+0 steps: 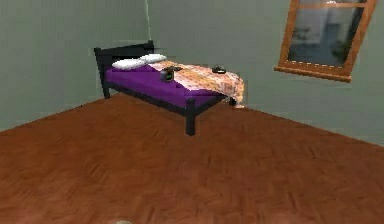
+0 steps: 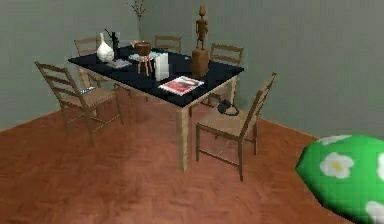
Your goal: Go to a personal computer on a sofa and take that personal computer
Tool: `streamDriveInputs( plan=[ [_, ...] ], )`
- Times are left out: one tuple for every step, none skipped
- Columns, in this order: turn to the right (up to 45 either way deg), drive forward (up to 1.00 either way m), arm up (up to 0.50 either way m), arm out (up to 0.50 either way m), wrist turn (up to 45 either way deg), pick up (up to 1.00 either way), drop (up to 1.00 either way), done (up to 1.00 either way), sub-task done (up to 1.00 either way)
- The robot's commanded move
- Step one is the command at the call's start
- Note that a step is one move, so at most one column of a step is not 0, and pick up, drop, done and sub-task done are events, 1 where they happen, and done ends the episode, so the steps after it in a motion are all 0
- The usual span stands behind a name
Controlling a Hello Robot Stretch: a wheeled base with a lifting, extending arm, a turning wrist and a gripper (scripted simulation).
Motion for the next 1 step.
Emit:
streamDriveInputs(
  plan=[
    [0.0,0.75,0.0,0.0,0.0,0.0,0.0,0.0,0.0]
  ],
)
